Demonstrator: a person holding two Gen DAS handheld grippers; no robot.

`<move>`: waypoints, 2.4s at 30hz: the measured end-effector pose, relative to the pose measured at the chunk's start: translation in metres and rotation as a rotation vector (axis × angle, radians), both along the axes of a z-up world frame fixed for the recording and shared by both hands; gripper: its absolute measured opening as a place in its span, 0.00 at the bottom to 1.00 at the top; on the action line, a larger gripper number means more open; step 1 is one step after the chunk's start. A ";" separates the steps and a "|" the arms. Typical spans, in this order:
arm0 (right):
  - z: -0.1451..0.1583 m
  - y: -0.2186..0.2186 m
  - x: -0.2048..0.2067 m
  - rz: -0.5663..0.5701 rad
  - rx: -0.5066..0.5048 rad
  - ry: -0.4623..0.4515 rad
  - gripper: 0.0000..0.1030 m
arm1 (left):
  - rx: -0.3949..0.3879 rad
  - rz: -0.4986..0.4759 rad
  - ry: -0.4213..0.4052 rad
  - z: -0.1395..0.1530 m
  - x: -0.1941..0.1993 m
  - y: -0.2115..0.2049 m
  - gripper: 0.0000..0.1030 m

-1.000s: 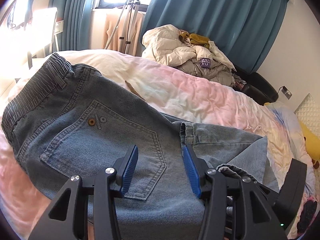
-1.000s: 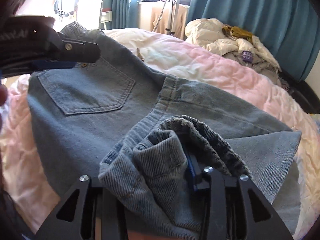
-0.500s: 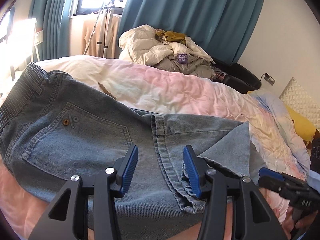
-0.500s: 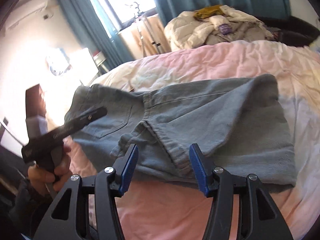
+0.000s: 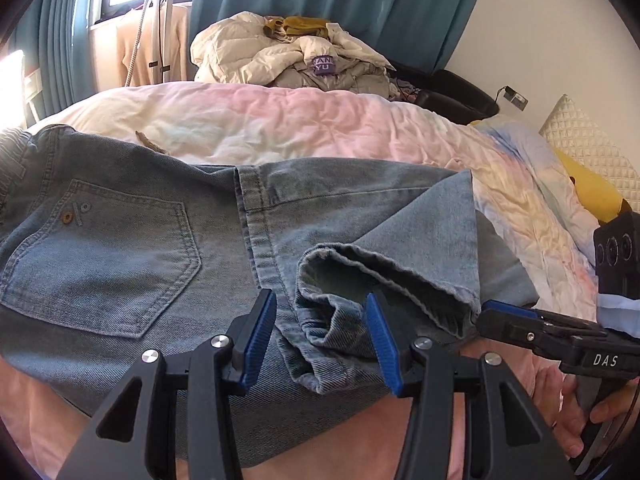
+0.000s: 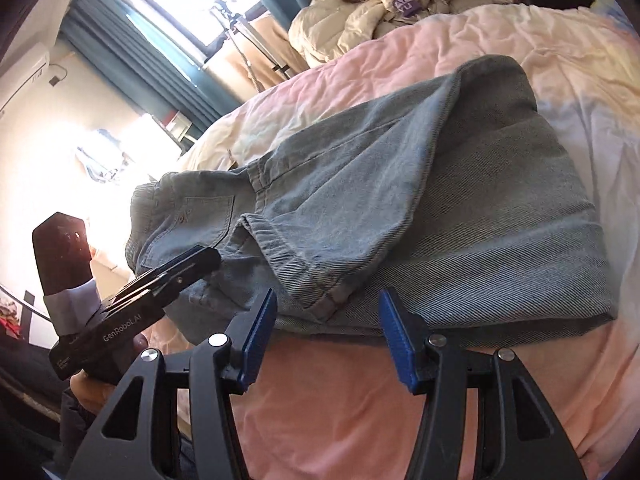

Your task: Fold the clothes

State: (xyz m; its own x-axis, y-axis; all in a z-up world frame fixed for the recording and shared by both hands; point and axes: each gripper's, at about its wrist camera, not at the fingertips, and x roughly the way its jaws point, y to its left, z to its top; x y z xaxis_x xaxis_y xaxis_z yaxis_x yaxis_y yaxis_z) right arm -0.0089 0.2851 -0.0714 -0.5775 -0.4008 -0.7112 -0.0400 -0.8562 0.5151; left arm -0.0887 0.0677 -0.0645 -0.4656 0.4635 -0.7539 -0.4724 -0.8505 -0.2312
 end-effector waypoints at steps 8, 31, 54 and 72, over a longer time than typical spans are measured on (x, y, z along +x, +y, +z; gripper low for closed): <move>-0.013 -0.010 -0.009 0.012 0.083 0.009 0.45 | -0.017 -0.009 -0.027 -0.013 -0.003 0.009 0.43; 0.047 -0.012 -0.093 -0.096 0.284 0.307 0.10 | -0.006 -0.005 0.096 0.018 0.030 0.002 0.19; -0.046 -0.077 -0.230 0.199 0.255 0.089 0.11 | 0.047 0.026 -0.037 -0.011 -0.002 -0.007 0.19; 0.049 -0.015 -0.058 0.001 0.350 0.132 0.37 | -0.046 0.084 0.234 0.036 0.054 -0.007 0.41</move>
State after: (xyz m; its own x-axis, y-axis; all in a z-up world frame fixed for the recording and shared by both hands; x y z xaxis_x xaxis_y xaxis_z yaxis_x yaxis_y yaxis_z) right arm -0.0670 0.2705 -0.0223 -0.6729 -0.1472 -0.7249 0.0082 -0.9814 0.1916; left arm -0.0349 0.0612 -0.0289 -0.6652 0.3833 -0.6408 -0.4357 -0.8962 -0.0838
